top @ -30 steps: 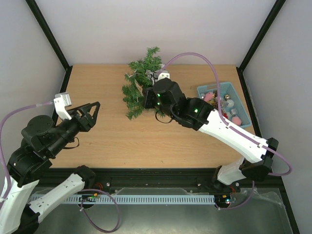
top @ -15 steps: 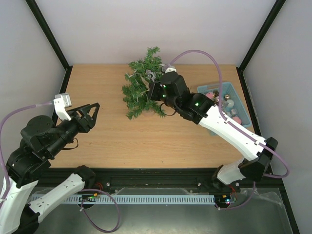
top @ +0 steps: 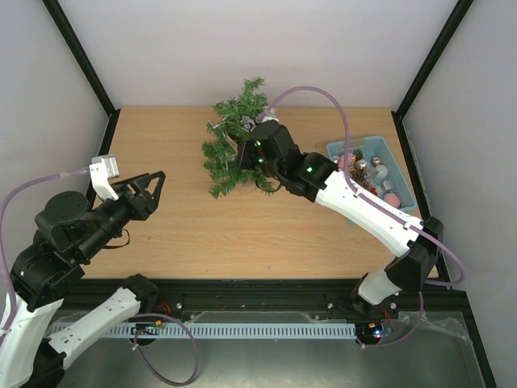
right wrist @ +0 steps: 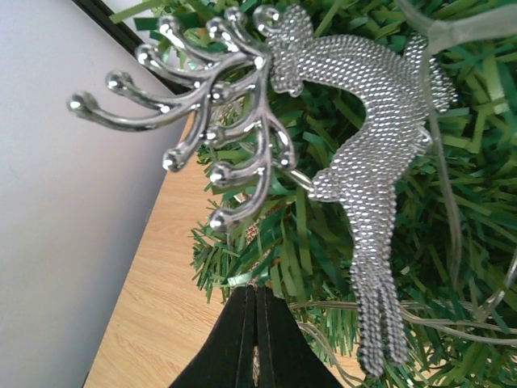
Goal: Decorate the small christmas tree
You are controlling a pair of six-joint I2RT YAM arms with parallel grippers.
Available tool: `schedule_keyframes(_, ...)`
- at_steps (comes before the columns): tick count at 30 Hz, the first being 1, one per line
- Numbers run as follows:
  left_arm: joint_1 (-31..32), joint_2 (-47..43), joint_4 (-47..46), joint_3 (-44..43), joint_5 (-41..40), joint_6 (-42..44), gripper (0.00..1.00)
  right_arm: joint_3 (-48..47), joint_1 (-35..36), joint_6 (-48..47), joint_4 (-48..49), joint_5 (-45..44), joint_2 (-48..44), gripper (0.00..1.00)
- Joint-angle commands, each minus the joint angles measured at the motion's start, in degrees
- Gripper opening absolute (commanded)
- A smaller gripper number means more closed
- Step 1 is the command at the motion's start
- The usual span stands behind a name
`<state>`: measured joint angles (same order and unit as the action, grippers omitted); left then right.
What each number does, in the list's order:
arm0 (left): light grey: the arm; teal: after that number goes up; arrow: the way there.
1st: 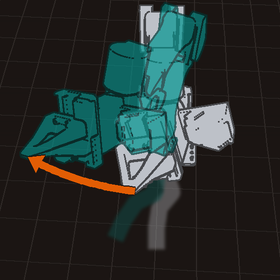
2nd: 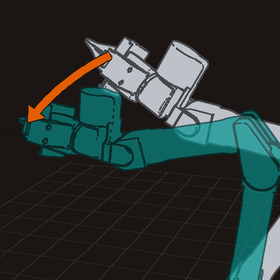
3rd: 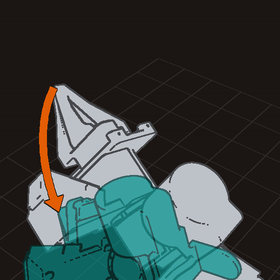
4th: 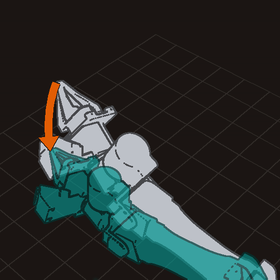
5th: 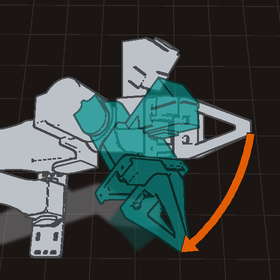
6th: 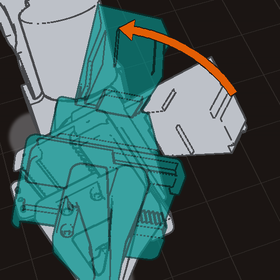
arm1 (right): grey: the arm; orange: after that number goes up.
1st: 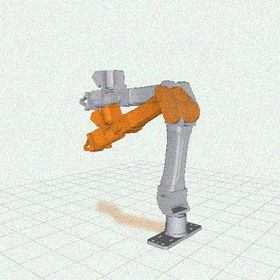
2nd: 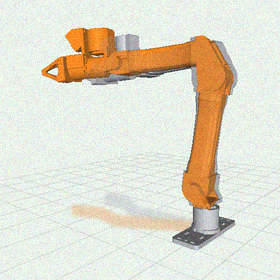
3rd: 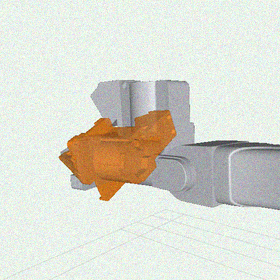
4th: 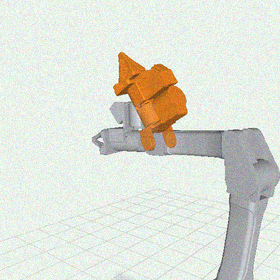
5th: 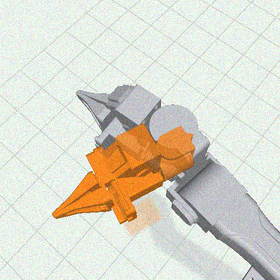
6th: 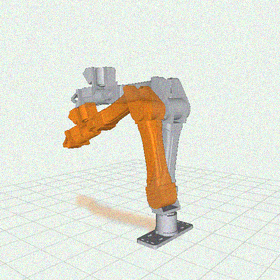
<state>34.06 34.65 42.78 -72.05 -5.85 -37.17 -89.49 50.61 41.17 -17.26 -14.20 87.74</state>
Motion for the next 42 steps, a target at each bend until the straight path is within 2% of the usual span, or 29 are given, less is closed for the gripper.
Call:
schedule_keyframes(1, -0.1, 0.6, -0.3, -1.2, 0.4, 0.8, 0.52, -0.9, -0.3, 0.0, -0.9, -3.5, 0.6, 0.01)
schedule_keyframes(12, -0.1, 1.4, -1.2, -0.8, 0.9, 0.8, 0.52, -3.3, -0.3, -0.6, -2.8, -7.1, -0.4, 0.02)
schedule_keyframes(20, -0.1, 1.6, -1.5, -0.8, 1.4, 0.5, 0.51, -4.0, -0.4, -1.0, -3.4, -6.6, 1.1, 0.04)
schedule_keyframes(31, -0.1, 1.2, -0.2, -1.5, 1.2, -0.3, 0.51, -3.8, -0.3, -0.6, -5.4, -5.9, -2.7, 0.28)
schedule_keyframes(42, -0.1, 2.0, 1.8, -2.8, 1.3, -1.2, 0.53, -2.0, -1.0, 0.4, -10.9, -3.7, -12.1, 0.4)
